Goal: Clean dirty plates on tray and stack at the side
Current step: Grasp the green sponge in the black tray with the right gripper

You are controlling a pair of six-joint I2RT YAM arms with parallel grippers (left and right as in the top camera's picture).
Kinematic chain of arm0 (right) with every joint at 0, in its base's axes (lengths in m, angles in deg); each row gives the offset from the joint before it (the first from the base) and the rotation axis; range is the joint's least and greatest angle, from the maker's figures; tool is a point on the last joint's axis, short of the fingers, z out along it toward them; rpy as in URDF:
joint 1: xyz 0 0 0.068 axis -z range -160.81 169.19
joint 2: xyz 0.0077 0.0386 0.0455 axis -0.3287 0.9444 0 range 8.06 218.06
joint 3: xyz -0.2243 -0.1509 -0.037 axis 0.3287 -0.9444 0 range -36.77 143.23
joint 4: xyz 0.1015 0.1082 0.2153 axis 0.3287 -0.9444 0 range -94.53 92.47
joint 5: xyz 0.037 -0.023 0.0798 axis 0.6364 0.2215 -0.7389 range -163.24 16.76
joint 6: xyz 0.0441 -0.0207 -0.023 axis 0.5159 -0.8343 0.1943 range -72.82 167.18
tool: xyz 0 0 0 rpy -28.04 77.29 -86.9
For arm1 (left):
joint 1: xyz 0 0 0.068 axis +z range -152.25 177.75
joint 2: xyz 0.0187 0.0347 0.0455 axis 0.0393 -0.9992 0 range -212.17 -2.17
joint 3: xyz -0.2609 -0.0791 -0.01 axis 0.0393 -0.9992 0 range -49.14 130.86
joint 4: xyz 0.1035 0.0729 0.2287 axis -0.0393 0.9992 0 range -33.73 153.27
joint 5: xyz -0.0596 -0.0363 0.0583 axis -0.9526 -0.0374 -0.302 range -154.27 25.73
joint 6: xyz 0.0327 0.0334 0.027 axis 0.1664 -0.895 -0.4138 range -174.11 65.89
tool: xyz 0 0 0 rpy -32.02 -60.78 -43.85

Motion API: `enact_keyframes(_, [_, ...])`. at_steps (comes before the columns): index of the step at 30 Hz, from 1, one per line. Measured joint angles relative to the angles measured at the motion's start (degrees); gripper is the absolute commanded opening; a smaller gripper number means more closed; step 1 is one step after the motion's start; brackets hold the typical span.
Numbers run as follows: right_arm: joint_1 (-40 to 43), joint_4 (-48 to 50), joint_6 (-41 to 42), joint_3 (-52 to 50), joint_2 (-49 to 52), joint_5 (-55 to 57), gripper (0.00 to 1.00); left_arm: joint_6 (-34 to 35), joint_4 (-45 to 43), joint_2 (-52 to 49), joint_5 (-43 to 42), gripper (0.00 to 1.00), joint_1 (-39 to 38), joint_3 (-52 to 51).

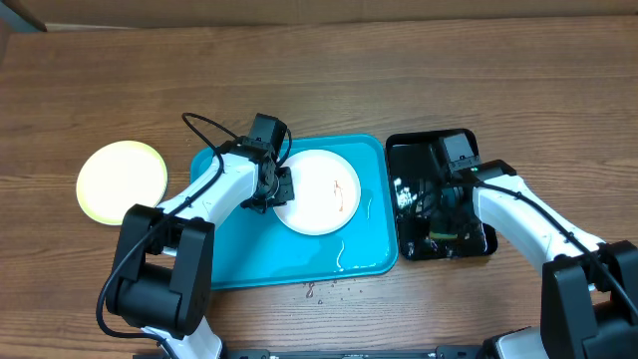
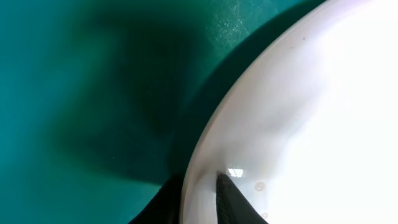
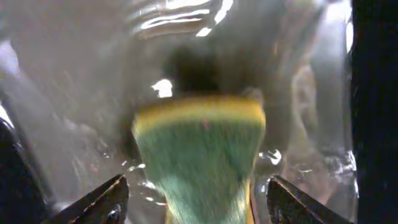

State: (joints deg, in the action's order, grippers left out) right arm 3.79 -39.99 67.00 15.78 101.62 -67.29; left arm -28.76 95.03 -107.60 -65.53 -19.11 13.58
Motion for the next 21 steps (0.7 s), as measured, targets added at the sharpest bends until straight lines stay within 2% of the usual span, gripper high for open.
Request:
enact_keyframes(4, [0.0, 3.5, -0.1, -0.8, 0.0, 0.8, 0.69, 0.5, 0.0, 0.0, 0.0, 0.21, 0.0, 0.0])
enact_keyframes(6, [0.0, 5.0, 0.0, -2.2, 0.0, 0.9, 0.47, 0.8, -0.1, 0.0, 0.0, 0.2, 0.0, 0.0])
enact_keyframes(8, [0.0, 5.7, 0.2, -3.7, 0.0, 0.9, 0.36, 1.1, -0.1, 0.0, 0.0, 0.2, 0.0, 0.0])
enact_keyframes(10, [0.0, 6.1, 0.5, -5.0, 0.0, 0.9, 0.2, 1.3, -0.2, 0.0, -0.1, 0.2, 0.0, -0.1])
enact_keyframes(11, [0.0, 6.0, 0.5, -5.2, 0.0, 0.9, 0.09, 1.4, -0.2, 0.0, -0.2, 0.2, 0.0, -0.1])
enact_keyframes(12, [0.0, 6.1, 0.5, -5.2, 0.0, 0.9, 0.04, 1.5, -0.2, 0.0, -0.2, 0.2, 0.0, -0.1])
enact_keyframes(14, [0.0, 6.6, 1.0, -5.2, 0.0, 0.9, 0.04, 1.6, -0.2, 0.0, -0.2, 0.18, 0.0, -0.1])
enact_keyframes(16, [0.0, 6.5, 1.0, -5.2, 0.0, 0.9, 0.04, 1.7, -0.2, 0.0, -0.2, 0.05, 0.0, -0.1])
enact_keyframes(21, [0.0, -3.8, 0.9, 0.2, 0.0, 0.9, 0.04, 2.0, -0.3, 0.2, -0.7, 0.04, 0.0, 0.0])
